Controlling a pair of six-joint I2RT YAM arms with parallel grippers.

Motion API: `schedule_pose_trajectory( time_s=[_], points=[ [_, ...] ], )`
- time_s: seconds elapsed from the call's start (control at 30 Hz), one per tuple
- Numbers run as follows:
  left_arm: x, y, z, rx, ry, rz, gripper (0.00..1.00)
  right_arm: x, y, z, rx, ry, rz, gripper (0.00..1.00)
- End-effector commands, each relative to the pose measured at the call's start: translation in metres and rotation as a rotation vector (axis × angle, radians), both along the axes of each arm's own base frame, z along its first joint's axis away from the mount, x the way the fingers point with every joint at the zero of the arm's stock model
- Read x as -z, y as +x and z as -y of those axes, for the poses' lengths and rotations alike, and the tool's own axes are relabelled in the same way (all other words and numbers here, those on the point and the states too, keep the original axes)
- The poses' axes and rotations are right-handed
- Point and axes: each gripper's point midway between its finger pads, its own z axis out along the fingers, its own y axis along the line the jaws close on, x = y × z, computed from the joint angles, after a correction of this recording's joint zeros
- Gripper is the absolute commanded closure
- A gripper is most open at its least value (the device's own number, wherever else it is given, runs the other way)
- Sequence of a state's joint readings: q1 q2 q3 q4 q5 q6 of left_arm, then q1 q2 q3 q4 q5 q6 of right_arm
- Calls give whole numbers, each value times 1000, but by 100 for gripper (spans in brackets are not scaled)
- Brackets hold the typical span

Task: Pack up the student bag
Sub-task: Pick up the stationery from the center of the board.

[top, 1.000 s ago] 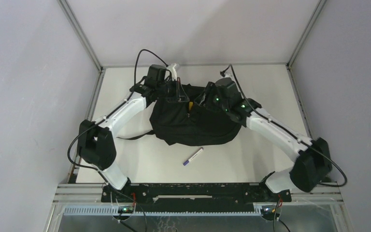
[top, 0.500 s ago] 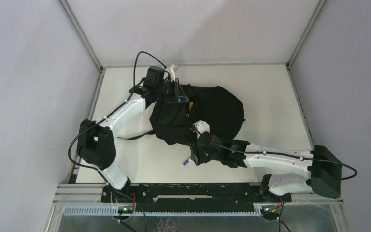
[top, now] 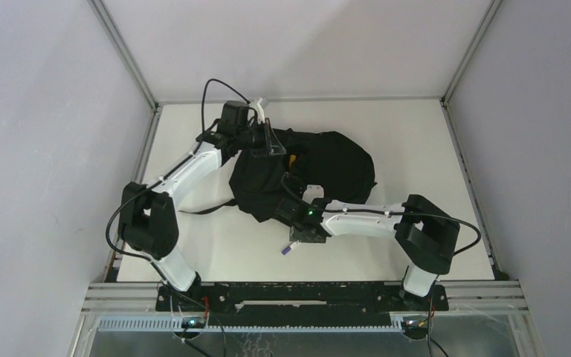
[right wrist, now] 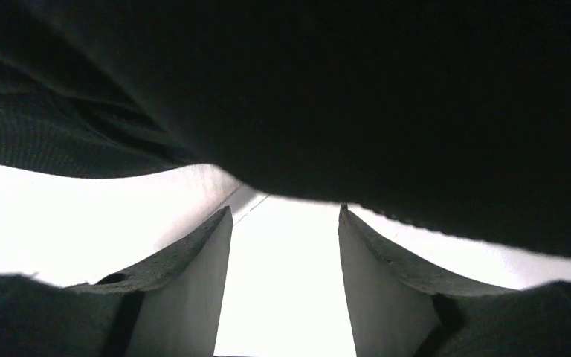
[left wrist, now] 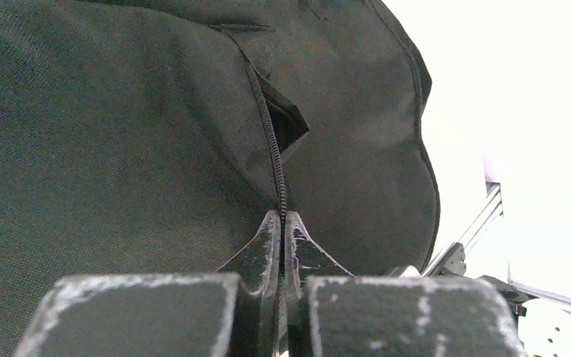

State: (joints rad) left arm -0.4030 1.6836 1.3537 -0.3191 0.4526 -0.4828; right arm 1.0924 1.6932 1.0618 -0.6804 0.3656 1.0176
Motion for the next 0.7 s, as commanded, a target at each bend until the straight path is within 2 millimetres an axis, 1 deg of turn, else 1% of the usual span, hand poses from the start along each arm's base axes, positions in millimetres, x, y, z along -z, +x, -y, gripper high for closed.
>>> schedule_pose_trajectory(
  time_s=[0.0, 0.1, 0.23, 0.4, 0.47, 0.57, 0.63, 0.67],
  points=[
    [-1, 10, -7, -31, 3, 38, 100, -18, 7, -6, 152, -1, 65, 37],
    [-2, 9, -8, -30, 6, 41, 100, -10, 7, -11, 158, 4, 50, 36],
    [-2, 8, -9, -30, 7, 42, 100, 6, 9, -22, 145, 16, 26, 36],
    [-2, 8, -8, -25, 4, 39, 100, 21, 6, -24, 143, 1, -3, 38],
    [-1, 8, -7, -24, 4, 35, 100, 26, 5, -25, 127, -8, -4, 45],
    [1, 7, -7, -20, 2, 26, 100, 29, 6, -27, 100, -12, -3, 59],
    [2, 6, -6, -19, 0, 23, 100, 25, 6, -30, 74, -2, 8, 68],
    [1, 6, -6, -17, 0, 24, 100, 22, 7, -31, 53, -3, 20, 75]
  ],
)
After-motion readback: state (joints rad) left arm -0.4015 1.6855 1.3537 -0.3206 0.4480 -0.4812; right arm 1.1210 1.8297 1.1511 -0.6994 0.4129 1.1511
